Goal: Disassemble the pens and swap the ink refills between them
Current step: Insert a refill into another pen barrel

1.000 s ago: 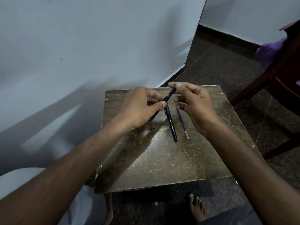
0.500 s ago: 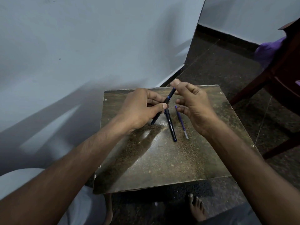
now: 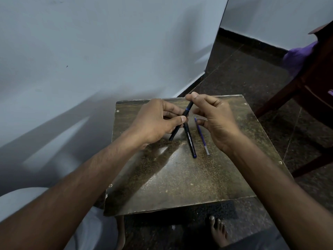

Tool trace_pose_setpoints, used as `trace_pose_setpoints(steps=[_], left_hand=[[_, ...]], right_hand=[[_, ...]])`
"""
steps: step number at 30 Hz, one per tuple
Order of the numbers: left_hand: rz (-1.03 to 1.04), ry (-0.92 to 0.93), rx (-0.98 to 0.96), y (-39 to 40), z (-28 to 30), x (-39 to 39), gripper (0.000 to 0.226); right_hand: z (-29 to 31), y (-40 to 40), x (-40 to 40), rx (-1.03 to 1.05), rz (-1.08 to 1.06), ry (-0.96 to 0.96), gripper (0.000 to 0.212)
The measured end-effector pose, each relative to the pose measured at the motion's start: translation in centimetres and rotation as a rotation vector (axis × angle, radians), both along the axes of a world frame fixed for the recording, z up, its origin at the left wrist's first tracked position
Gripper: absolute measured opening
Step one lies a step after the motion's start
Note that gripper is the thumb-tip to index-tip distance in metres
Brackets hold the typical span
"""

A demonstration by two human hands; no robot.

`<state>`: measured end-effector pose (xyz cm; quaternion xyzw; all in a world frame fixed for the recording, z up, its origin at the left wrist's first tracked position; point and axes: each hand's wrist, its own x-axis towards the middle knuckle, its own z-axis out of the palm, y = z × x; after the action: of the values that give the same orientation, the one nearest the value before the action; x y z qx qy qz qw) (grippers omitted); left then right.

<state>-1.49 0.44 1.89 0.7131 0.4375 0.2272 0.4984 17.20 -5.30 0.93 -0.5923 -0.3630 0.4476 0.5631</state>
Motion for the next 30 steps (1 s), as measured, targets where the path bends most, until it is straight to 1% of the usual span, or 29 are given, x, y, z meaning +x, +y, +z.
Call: trace_pose_setpoints(steps=[2,3,6,8,11,13,16,18,20,23,25,27,28,30], left_hand=[[-0.029,-0.012,-0.002,-0.14,0.07,0.09,0.014],[-0.032,-0.016,-0.002,-0.17,0.09,0.10,0.014],[-0.010,-0.019,-0.014,-0.05,0.03,0.00,0.013],[0.004,-0.027,-0.031,0.06,0.03,-0.06,0.012],[-0.016,-0.031,-0.030,0.06,0.00,-0.11,0.014],[-0.031,-0.033,-0.031,-0.08,-0.04,-0.06,0.014],[-0.009,-0.038,-0.034,-0.03,-0.05,-0.01,0.012],[0.006,-0.029,-0.030,0.10,-0.05,-0.08,0.012],[-0.010,-0.015,-0.030,0.09,-0.12,-0.15,0.014],[-0.037,-0.019,-0.038,-0.06,-0.31,-0.05,0.016],[-0.026,-0.030,-0.047,-0.01,-0.37,0.05,0.016],[-0.007,-0.040,-0.052,0.19,-0.41,0.03,0.014],[-0.001,-0.044,-0.054,0.29,-0.41,-0.03,0.013],[-0.006,-0.054,-0.074,0.40,-0.41,-0.16,0.013]], right_hand=[[0.10,0.07,0.02,-0.010,-0.070,-0.011,0.024],[0.03,0.13,0.06,-0.011,-0.068,0.003,0.026],[0.29,0.00,-0.25,-0.035,0.017,0.037,0.032],[0.31,-0.17,-0.30,-0.025,0.046,0.061,0.028],[0.08,-0.05,-0.38,-0.029,-0.041,0.024,0.019],[-0.01,0.10,-0.27,-0.022,-0.071,0.003,0.021],[0.26,0.08,-0.02,-0.016,0.042,0.058,0.024],[0.24,0.01,0.02,-0.010,0.084,0.042,0.022],[0.11,-0.01,-0.06,-0.029,0.008,-0.003,0.014],[0.02,0.09,0.00,-0.041,-0.066,-0.005,0.026],[0.03,0.15,0.25,-0.036,0.006,0.031,0.032],[0.26,0.19,0.35,-0.029,0.114,0.058,0.032],[0.29,0.16,0.39,-0.015,0.138,0.065,0.030],[0.17,0.14,0.43,0.005,0.108,0.056,0.026]])
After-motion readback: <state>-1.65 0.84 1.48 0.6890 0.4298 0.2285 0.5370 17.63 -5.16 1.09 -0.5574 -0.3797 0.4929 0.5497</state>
